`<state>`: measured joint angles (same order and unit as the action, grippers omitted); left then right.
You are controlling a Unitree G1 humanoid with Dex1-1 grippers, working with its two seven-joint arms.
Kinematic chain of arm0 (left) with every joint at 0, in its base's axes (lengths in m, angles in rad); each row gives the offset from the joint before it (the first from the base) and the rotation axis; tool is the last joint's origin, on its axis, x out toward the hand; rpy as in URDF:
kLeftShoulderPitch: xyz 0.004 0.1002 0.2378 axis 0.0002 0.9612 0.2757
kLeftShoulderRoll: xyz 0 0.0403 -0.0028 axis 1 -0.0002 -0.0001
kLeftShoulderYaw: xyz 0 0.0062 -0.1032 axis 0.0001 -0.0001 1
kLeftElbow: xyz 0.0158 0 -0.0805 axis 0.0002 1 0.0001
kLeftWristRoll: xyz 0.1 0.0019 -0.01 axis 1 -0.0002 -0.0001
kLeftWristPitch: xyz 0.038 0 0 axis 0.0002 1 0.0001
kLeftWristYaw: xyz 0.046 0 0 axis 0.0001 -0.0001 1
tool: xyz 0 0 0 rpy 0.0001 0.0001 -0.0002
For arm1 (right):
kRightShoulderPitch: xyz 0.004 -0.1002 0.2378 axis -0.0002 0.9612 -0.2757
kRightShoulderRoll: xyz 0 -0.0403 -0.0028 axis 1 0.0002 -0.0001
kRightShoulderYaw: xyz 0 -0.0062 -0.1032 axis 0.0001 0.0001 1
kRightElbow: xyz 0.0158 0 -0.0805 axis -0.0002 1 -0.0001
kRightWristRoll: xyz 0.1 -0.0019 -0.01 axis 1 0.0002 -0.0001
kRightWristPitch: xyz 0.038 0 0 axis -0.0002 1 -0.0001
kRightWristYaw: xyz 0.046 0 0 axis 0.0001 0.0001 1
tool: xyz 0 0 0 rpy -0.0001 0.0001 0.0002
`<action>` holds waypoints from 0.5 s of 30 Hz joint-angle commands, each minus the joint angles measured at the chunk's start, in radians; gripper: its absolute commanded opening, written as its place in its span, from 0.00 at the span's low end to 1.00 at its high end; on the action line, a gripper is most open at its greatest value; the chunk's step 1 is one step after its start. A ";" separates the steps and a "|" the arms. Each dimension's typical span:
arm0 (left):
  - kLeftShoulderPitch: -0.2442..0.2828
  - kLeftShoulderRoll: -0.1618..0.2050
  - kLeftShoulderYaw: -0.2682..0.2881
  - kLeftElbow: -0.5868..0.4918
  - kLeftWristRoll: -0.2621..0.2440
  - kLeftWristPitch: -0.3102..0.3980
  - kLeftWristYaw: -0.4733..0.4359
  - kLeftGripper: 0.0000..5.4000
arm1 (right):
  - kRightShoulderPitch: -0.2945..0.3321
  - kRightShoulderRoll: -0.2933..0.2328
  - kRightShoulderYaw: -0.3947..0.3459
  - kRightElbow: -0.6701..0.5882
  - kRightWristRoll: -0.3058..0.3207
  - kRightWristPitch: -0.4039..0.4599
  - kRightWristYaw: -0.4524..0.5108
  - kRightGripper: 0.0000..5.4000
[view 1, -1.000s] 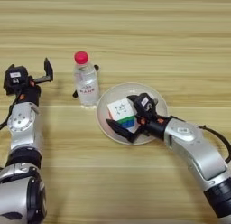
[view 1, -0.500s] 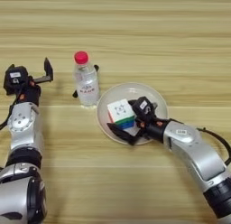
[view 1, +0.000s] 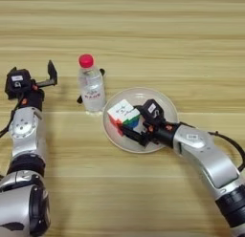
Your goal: Move the objects on the table
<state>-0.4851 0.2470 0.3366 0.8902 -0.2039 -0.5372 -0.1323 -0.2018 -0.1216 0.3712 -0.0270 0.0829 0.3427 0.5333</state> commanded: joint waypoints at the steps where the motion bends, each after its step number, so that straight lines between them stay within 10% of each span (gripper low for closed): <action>1: -0.016 -0.006 0.001 0.016 -0.008 -0.015 -0.005 1.00 | -0.014 -0.012 -0.013 0.015 -0.005 0.002 0.004 0.63; 15: -0.012 -0.009 0.001 0.015 -0.009 -0.024 -0.011 1.00 | -0.028 -0.030 -0.076 -0.034 0.033 -0.024 0.027 0.62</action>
<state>-0.4866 0.2464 0.3377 0.9023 -0.2042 -0.5559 -0.1400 -0.2063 -0.1462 0.3260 -0.0363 0.0945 0.3320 0.5550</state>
